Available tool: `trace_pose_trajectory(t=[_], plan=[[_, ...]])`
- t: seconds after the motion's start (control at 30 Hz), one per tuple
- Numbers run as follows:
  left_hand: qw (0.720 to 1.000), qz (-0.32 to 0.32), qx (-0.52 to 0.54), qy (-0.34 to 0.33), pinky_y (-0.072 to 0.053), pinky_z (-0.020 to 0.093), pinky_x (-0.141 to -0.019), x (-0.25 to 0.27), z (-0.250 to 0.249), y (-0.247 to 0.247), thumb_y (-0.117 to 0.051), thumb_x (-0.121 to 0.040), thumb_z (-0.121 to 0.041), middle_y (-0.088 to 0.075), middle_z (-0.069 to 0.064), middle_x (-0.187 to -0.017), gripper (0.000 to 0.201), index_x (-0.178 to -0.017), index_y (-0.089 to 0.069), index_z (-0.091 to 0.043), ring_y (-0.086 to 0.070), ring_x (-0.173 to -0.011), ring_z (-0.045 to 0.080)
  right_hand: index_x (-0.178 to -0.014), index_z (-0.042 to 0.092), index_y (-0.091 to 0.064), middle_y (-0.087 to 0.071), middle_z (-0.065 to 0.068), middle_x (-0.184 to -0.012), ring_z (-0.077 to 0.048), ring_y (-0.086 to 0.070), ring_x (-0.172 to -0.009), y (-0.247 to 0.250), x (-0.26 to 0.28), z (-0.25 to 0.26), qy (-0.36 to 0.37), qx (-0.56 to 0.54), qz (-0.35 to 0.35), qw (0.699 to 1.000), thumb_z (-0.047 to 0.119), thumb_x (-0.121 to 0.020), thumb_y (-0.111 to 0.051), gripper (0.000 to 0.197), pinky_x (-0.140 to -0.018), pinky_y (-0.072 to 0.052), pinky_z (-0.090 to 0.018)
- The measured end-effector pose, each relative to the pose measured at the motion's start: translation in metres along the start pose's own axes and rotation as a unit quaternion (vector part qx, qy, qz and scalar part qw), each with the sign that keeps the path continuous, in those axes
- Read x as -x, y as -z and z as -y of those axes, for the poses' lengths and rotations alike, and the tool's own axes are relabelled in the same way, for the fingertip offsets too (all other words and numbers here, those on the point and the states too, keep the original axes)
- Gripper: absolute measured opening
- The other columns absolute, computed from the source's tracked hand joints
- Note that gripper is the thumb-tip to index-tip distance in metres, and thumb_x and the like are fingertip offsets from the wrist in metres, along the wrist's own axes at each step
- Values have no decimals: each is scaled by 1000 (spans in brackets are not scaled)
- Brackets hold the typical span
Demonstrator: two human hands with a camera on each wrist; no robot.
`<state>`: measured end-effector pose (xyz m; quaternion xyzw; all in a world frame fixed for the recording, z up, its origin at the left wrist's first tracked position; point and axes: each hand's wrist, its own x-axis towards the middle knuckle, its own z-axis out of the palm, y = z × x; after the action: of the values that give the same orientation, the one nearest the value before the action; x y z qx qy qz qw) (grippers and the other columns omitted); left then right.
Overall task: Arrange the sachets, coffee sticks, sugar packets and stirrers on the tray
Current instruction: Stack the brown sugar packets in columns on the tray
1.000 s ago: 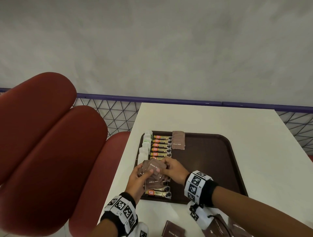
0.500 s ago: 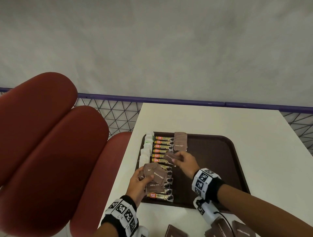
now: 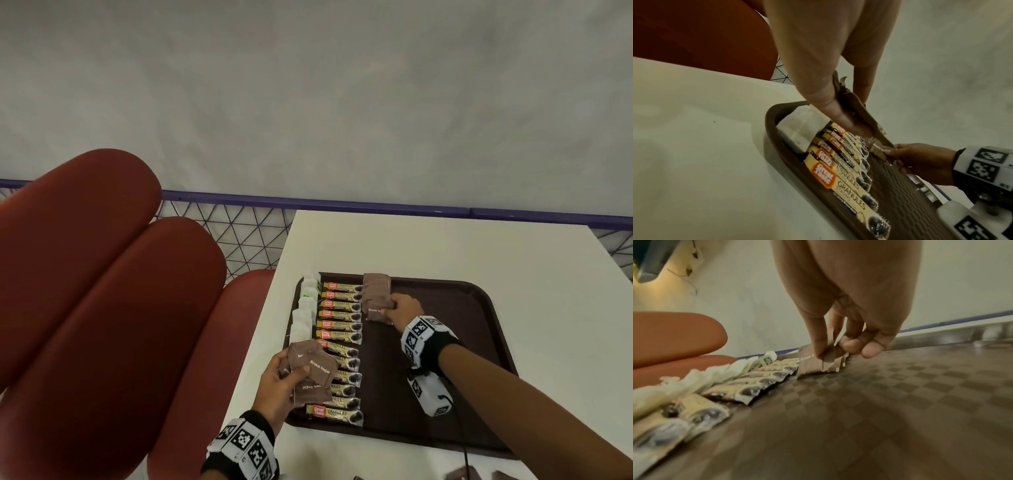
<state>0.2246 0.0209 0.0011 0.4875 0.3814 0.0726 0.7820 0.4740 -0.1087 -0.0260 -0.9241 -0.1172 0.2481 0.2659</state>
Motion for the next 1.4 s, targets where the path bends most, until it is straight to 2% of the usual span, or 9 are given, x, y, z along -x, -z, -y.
trace_pose_trajectory(t=[0.2,0.33,0.47,0.6,0.8,0.97,1.07,1.23,1.4], plan=[[1000,-10,-10,0,-56,45,-67,-3,0,0,-57,-86,3,-66,12,-109,36,-118,-52,-13,-67,-88,31,-124,16,-50,-49,-19,-122,-37,-50,-112,-2,3,8,-8,71,-29,997,21,-89,-54,35,-96,-43,-39],[1000,-11,-16,-1,-53,55,-80,-4,-2,2,-57,-86,2,-65,14,-109,35,-118,-52,-13,-66,-94,35,-120,9,-50,-56,-16,-120,-32,-47,-116,-4,4,11,21,112,-53,992,21,-92,-53,31,-97,-42,-38],[1000,-6,-1,-2,-57,42,-65,-2,-4,0,-54,-87,6,-67,14,-103,32,-113,-54,-12,-67,-86,32,-117,11,-47,-53,-10,-123,-27,-43,-117,-5,4,10,48,138,-88,985,29,-88,-58,35,-94,-40,-36],[1000,-4,-5,-5,-57,40,-62,0,-7,-1,-52,-87,7,-67,14,-105,32,-113,-55,-12,-67,-86,33,-119,12,-45,-47,-10,-124,-27,-41,-116,-2,8,8,59,131,-126,982,36,-84,-63,45,-94,-41,-35],[1000,-4,-7,-9,-56,48,-75,2,-8,-7,-54,-86,7,-63,19,-113,36,-119,-52,-8,-64,-96,37,-119,13,-46,-48,-8,-121,-26,-41,-115,-1,28,1,99,103,-137,980,40,-87,-57,43,-92,-39,-34],[1000,11,-3,-21,-58,35,-58,8,-11,-16,-54,-86,7,-67,10,-100,30,-109,-54,-13,-69,-81,23,-112,14,-51,-50,-5,-114,-23,-41,-111,-2,51,-8,149,96,-108,978,39,-89,-54,34,-92,-38,-31],[1000,15,1,-24,-57,33,-54,11,-11,-20,-55,-86,8,-66,10,-98,29,-105,-53,-15,-69,-75,20,-102,14,-55,-51,2,-96,-20,-44,-104,-1,68,-7,193,43,-62,978,33,-90,-54,23,-88,-40,-31],[1000,4,0,-29,-58,37,-62,14,-9,-25,-58,-85,5,-64,14,-105,37,-117,-49,-11,-65,-89,29,-97,13,-57,-56,4,-87,-13,-52,-85,-2,99,3,254,-20,20,967,25,-93,-50,14,-66,-38,-16],[1000,1,0,-29,-56,46,-76,16,-6,-28,-60,-83,4,-62,20,-112,41,-120,-48,-6,-64,-96,36,-93,17,-54,-60,1,-90,-7,-53,-77,-14,122,12,224,-162,145,950,37,-88,-59,21,-70,-43,-19]])
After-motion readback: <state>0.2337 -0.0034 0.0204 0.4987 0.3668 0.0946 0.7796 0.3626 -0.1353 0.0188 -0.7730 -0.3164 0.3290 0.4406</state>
